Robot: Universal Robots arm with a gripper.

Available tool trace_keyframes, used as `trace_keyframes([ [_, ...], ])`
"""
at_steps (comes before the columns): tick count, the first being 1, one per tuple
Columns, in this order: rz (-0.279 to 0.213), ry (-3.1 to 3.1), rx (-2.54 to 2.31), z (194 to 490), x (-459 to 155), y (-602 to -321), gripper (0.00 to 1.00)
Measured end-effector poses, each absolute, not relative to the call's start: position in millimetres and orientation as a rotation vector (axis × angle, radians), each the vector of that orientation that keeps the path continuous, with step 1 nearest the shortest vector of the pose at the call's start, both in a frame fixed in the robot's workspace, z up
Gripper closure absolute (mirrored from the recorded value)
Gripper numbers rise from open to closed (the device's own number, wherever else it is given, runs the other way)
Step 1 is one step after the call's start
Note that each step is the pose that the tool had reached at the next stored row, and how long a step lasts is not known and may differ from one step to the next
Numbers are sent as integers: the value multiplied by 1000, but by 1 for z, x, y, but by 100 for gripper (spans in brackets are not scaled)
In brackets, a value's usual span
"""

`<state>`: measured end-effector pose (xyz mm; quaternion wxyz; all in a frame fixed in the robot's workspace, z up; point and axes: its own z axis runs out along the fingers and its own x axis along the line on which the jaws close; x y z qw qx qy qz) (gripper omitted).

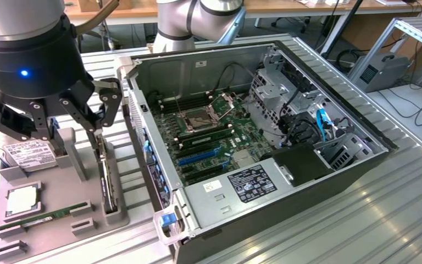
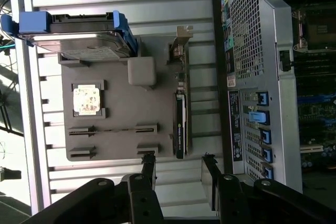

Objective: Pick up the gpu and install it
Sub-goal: 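Pick up the gpu and move the gpu toward the slot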

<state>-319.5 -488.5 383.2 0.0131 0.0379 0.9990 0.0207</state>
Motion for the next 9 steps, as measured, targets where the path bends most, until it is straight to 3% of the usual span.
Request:
trace_keyframes([
  [9, 64, 3113, 118, 381, -319, -489, 52],
])
